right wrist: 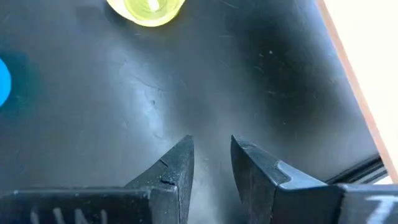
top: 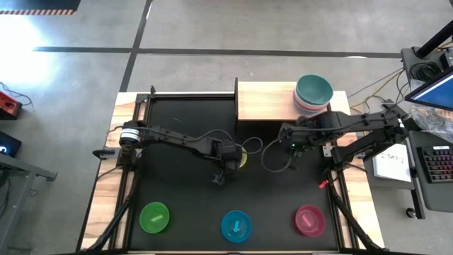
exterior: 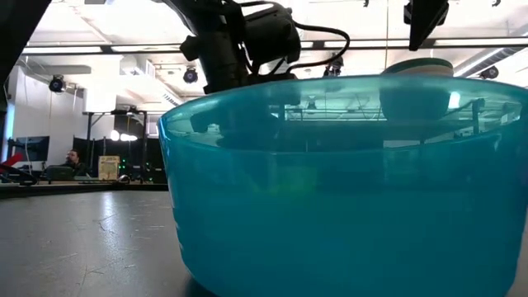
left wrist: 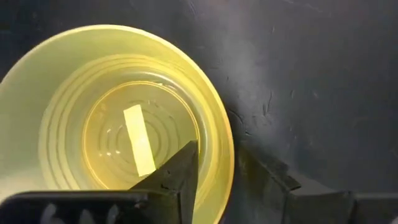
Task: Place and stack bowls onto a shelf
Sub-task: Put the yellow bowl on the shelf
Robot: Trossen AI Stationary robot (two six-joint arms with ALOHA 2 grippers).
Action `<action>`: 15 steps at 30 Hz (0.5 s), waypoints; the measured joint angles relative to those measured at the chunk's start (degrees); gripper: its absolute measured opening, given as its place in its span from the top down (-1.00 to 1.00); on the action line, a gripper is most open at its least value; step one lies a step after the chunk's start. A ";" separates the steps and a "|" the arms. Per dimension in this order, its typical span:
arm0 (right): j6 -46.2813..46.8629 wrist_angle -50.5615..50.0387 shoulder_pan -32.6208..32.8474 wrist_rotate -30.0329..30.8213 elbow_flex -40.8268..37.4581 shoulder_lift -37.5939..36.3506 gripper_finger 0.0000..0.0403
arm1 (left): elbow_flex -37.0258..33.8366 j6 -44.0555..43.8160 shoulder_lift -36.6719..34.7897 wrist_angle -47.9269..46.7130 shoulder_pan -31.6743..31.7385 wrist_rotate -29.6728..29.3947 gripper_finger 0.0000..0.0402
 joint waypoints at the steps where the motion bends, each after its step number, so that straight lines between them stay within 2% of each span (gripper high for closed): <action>1: 0.02 0.32 0.36 0.00 -0.02 0.00 0.53 | 0.00 -0.58 0.04 0.04 0.00 0.00 0.56; 8: 0.81 1.16 1.89 0.00 -0.02 -0.04 0.53 | 0.00 -4.08 0.04 -0.37 0.00 1.37 0.93; 15: 0.76 0.79 1.87 -0.10 -0.02 -0.04 0.53 | 1.46 -6.17 -0.08 -1.24 -1.51 2.39 0.99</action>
